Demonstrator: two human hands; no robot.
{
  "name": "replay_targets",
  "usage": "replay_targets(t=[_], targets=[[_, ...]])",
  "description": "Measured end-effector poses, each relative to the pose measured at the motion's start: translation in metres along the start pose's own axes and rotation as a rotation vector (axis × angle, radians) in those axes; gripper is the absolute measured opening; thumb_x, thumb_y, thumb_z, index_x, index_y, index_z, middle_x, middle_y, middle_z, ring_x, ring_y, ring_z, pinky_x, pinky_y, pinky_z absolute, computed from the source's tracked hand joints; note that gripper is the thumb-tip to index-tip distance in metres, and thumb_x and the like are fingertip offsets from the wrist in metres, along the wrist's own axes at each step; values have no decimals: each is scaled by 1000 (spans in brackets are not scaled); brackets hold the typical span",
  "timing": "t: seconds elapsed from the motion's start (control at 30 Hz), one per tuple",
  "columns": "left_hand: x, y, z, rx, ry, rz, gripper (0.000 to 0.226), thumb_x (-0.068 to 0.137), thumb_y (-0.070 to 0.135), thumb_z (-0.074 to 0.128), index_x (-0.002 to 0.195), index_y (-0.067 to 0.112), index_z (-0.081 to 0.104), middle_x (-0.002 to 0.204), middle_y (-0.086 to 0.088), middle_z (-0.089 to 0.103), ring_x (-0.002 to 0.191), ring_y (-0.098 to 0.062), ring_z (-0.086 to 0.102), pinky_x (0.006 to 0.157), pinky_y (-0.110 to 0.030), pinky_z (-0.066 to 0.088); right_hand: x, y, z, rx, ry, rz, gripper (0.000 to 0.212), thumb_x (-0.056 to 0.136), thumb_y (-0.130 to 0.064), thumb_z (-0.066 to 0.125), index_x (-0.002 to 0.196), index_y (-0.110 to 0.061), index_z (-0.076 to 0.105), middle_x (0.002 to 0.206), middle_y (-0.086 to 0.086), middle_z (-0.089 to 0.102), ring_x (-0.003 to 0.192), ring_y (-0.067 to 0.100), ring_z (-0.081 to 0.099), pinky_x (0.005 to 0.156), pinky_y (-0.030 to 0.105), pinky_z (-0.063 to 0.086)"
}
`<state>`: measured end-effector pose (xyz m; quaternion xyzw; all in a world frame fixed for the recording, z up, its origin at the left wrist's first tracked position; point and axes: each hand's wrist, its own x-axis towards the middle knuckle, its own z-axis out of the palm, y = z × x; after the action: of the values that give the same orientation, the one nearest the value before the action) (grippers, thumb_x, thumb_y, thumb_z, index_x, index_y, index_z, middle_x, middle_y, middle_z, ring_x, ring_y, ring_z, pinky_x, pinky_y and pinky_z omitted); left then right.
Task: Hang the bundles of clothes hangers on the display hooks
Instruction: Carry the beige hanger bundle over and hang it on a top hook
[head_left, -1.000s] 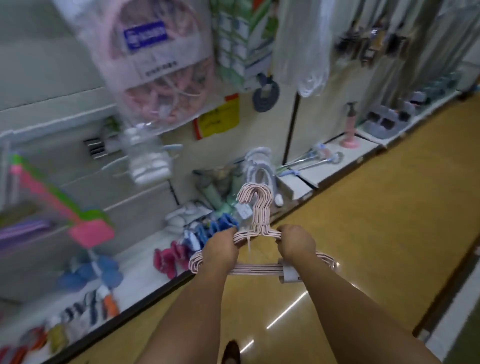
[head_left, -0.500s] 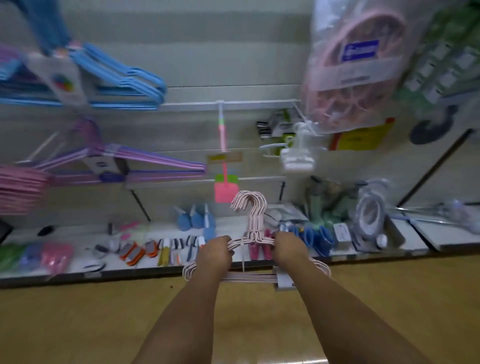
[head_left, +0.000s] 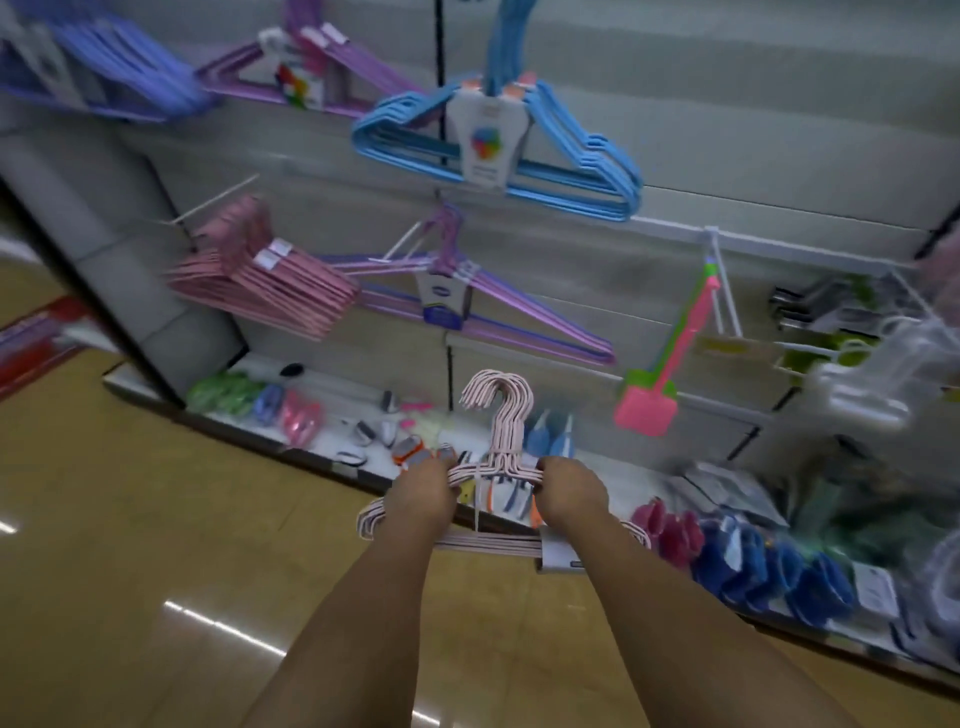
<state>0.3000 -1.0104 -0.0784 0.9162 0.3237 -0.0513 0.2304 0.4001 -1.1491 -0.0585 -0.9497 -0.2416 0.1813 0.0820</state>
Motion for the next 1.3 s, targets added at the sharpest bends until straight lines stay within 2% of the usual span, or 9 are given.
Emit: replay_targets(t=[0.2, 0.33, 0.5, 0.6, 0.87, 1.03, 1.3], targets=[[9, -57, -17, -16, 88, -133, 27, 91, 30, 55, 117, 27, 61, 112, -6, 67, 107, -27, 60, 84, -35, 48, 18, -64, 13, -63, -14, -101, 27, 96, -16, 47, 121, -14, 57, 124, 12, 61, 114, 30, 58, 91, 35, 47], [22, -86, -35, -7, 131, -189, 30, 89, 24, 57, 118, 25, 62, 113, -7, 66, 108, -28, 60, 85, -35, 48, 39, -103, 16, -79, -43, -163, 27, 93, -14, 50, 118, -15, 59, 121, 10, 62, 112, 28, 58, 87, 33, 48], [53, -117, -65, 31, 158, -246, 21, 86, 14, 55, 105, 17, 65, 108, -8, 67, 105, -27, 61, 82, -33, 48, 79, -151, 17, -59, -57, -261, 26, 91, -18, 53, 115, -14, 61, 119, 11, 63, 110, 29, 59, 88, 33, 48], [74, -132, -83, 56, 168, -273, 20, 87, 15, 55, 105, 17, 64, 108, -7, 66, 105, -27, 61, 83, -33, 48, 101, -176, 12, -58, -67, -305, 31, 91, -16, 51, 121, -12, 58, 122, 11, 61, 114, 29, 56, 89, 33, 46], [126, -171, -117, 26, 198, -356, 26, 87, 9, 54, 107, 20, 65, 109, -6, 66, 105, -26, 61, 83, -32, 48, 158, -237, 8, -114, -79, -360, 27, 92, -12, 52, 118, -11, 58, 121, 13, 62, 113, 30, 58, 87, 34, 48], [143, -207, -131, 9, 184, -370, 22, 88, 16, 56, 107, 21, 65, 107, -5, 66, 101, -26, 62, 79, -32, 48, 176, -277, 18, -143, -90, -374, 27, 92, -12, 51, 118, -14, 60, 118, 11, 63, 111, 30, 59, 85, 33, 48], [149, -303, -177, 31, 153, -354, 23, 88, 17, 55, 110, 20, 63, 110, -5, 64, 104, -25, 61, 78, -32, 47, 177, -379, 48, -146, -80, -359, 25, 92, -13, 52, 115, -16, 60, 116, 7, 64, 108, 28, 60, 82, 32, 49]])
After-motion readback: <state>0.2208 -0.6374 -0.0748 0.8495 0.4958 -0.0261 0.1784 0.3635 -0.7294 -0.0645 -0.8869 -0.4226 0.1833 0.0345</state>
